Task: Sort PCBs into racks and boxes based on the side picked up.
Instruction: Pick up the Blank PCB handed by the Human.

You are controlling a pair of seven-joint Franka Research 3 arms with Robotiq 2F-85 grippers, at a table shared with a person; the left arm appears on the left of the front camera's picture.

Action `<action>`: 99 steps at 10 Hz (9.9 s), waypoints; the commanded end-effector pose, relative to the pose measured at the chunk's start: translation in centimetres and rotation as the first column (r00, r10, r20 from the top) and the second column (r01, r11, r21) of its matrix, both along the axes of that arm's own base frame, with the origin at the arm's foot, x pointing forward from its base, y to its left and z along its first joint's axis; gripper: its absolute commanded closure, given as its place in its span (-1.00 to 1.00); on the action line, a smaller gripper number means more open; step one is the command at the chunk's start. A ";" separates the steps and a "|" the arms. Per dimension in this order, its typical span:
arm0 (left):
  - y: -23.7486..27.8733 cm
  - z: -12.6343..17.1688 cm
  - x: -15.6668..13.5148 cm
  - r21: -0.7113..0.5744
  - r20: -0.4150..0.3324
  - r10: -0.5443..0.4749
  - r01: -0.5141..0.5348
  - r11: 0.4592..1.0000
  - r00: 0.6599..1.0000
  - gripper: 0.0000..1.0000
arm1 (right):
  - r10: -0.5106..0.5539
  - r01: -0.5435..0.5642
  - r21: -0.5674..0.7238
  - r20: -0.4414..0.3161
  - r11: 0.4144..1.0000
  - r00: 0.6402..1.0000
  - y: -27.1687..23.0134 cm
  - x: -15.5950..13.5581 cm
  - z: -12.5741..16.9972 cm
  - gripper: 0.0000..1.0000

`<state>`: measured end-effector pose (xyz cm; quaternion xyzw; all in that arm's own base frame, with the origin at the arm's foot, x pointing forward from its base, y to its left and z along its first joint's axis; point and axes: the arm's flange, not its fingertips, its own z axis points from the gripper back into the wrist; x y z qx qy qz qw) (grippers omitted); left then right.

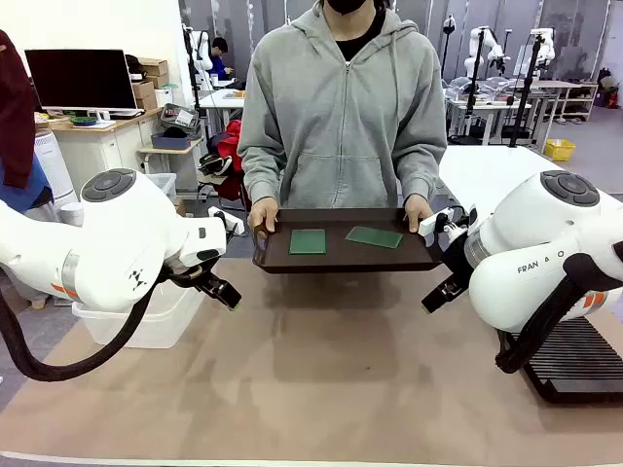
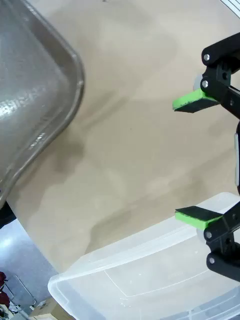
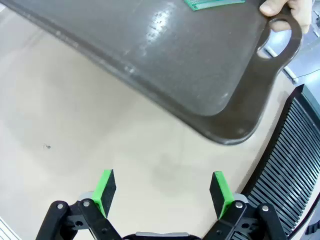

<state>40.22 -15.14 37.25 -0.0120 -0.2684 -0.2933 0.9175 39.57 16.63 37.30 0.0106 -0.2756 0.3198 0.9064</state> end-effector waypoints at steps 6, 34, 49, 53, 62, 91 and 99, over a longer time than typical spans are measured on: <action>0.0 0.0 0.0 0.000 0.000 0.000 0.000 1.000 1.000 -1.00 | 0.000 0.000 0.000 0.000 1.000 1.000 0.0 0.0 0.0 -1.00; 6.9 18.3 -3.5 -0.176 0.049 -0.324 0.328 0.928 0.945 -1.00 | 0.230 -0.207 0.162 -0.133 0.965 0.964 -8.7 -4.3 21.7 -1.00; 8.4 24.1 -5.6 -0.128 0.303 -0.308 0.359 0.925 0.902 -1.00 | 0.171 -0.194 0.189 0.135 0.963 0.976 -11.2 -5.2 26.6 -1.00; 8.2 24.9 -5.7 -0.133 0.322 -0.307 0.364 0.922 0.896 -1.00 | 0.160 -0.184 0.196 0.132 0.963 0.978 -11.4 -5.3 26.5 -1.00; 8.3 25.9 -5.8 -0.136 0.363 -0.282 0.350 0.927 0.888 -1.00 | 0.132 -0.164 0.222 0.154 0.961 0.979 -11.9 -5.5 27.5 -1.00; 8.3 26.1 -5.9 -0.133 0.346 -0.283 0.345 0.929 0.895 -1.00 | 0.152 -0.177 0.190 0.139 0.966 0.979 -11.7 -5.5 27.8 -1.00; 8.3 26.1 -5.9 -0.133 0.346 -0.283 0.345 0.929 0.895 -1.00 | 0.152 -0.177 0.190 0.139 0.966 0.979 -11.7 -5.5 27.8 -1.00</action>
